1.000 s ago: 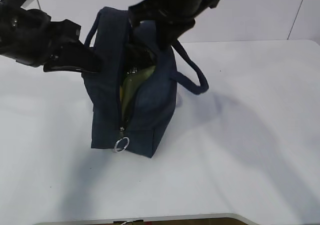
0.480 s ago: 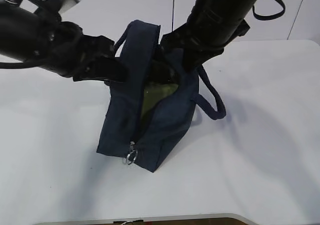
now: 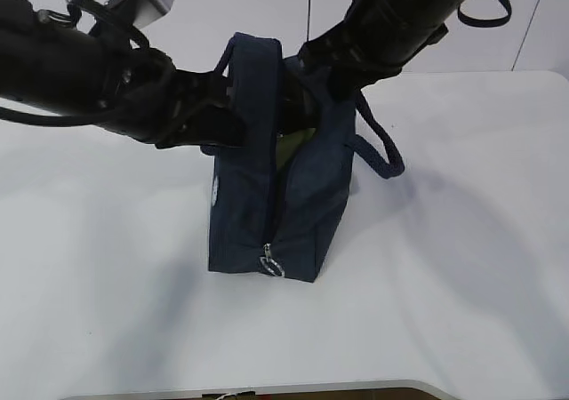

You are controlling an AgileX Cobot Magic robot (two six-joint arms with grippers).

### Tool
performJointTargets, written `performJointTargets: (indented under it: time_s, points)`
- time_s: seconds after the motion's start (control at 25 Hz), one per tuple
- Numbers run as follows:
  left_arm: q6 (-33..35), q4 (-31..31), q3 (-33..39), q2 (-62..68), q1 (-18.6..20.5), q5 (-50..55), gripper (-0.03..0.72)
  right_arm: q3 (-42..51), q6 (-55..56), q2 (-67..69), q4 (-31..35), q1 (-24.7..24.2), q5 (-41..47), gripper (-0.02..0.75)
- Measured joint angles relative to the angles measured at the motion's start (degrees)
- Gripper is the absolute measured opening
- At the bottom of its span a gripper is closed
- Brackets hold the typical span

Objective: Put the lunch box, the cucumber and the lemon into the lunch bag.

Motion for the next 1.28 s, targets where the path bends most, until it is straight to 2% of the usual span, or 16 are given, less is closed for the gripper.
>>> performJointTargets:
  time_s: [0.32,0.4,0.48,0.64,0.72,0.84,1.08,1.28]
  points:
    - [0.0,-0.1,0.0,0.0,0.0,-1.7,-0.001,0.0,-0.3,0.0,0.1,0.0,-0.6,0.014]
    - [0.0,-0.1,0.0,0.0,0.0,-2.4,-0.001,0.0,-1.8,0.0,0.8,0.0,-0.9,0.039]
    - [0.0,-0.1,0.0,0.0,0.0,-2.6,-0.001,0.0,-3.5,0.0,2.5,0.0,-1.4,0.108]
    - [0.0,-0.4,0.0,0.0,0.0,-2.9,-0.001,0.0,-5.7,0.0,5.2,0.0,-2.5,0.335]
    - [0.0,-0.4,0.0,0.0,0.0,-2.9,-0.001,-0.1,-5.9,0.0,6.1,-0.1,-2.2,0.403]
    - [0.0,-0.4,0.0,0.0,0.0,-3.0,-0.001,-1.6,-6.2,-0.5,6.6,-0.2,0.0,0.43]
    - [0.0,-0.4,0.0,0.3,0.0,-3.7,-0.001,-2.6,-9.2,-5.0,7.5,-0.2,5.6,0.438]
    - [0.0,-0.4,0.0,1.5,0.0,-3.8,-0.001,-0.8,-16.1,-10.0,13.1,-0.2,7.2,0.438]
